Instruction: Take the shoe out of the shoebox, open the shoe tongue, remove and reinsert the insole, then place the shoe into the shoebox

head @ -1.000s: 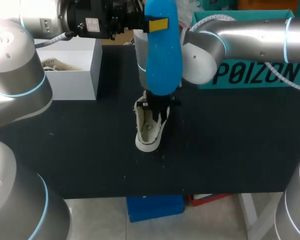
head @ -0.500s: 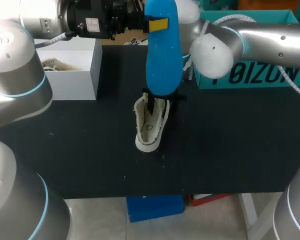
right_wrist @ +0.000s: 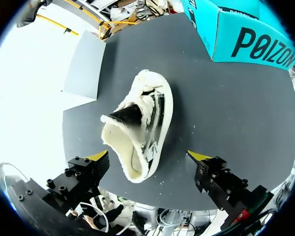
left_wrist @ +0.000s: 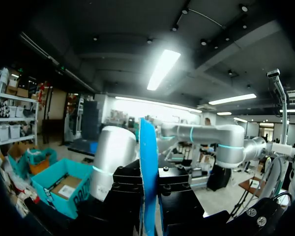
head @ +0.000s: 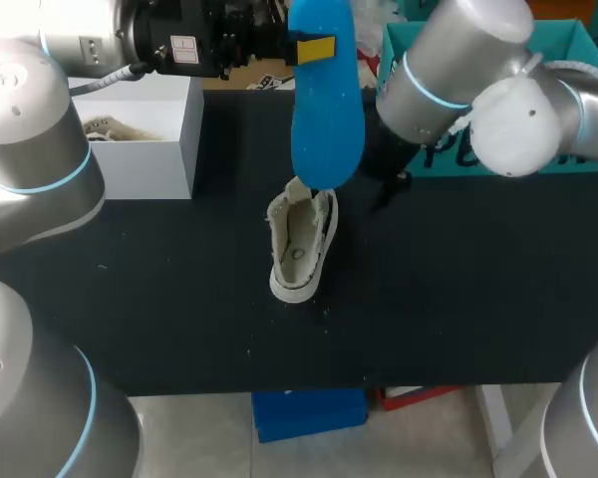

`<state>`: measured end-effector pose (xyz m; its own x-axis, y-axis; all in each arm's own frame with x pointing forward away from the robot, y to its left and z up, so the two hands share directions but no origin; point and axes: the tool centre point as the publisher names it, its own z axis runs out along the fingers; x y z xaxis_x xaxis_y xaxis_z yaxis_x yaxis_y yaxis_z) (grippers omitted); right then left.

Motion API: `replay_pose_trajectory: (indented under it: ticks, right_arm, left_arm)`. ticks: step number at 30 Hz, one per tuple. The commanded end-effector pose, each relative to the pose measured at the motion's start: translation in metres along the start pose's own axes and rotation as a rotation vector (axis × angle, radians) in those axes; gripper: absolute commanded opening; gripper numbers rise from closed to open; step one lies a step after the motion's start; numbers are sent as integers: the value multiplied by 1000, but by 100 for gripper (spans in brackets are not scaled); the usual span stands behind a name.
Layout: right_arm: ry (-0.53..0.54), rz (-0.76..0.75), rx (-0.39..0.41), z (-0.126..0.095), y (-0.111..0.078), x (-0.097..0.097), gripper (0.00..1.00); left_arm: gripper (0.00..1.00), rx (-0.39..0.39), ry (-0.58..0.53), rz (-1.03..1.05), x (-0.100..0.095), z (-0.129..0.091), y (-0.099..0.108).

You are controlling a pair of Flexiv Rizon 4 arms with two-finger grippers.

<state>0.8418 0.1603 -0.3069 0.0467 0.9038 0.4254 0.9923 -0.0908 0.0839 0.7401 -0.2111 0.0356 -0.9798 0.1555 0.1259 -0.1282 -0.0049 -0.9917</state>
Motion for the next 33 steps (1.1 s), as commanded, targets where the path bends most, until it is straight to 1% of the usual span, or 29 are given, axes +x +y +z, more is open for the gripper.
replay_pose_trajectory:
  ticks: [1,9,10,11,12,14,17,19,27,33]
  right_arm:
    - [276,1,-22,-4,-8,-15,100]
    - [276,1,-22,-4,-8,-15,100]
    - [353,20,-6,-5,-10,-19,100]
    - [432,34,-7,-8,-11,-21,100]
    - [487,51,-7,-10,-11,-24,100]
    - [570,56,-5,-14,-11,-26,100]
    - [667,55,-4,-21,-11,-26,100]
    - [718,49,-5,-25,-11,-24,100]
    - [853,9,-24,-33,-15,-20,100]
    - [904,6,-37,-39,-21,-18,100]
  left_arm:
    - [0,-3,-2,-1,0,1,0]
    - [0,-3,-2,-1,0,1,0]
    - [0,-3,-2,-1,0,1,0]
    - [0,-3,-2,-1,0,1,0]
    - [0,-3,-2,-1,0,1,0]
    - [0,-3,-2,-1,0,1,0]
    - [0,-3,-2,-1,0,1,0]
    - [0,-3,-2,-1,0,1,0]
    - [0,-3,-2,-1,0,1,0]
    - [0,-3,-2,-1,0,1,0]
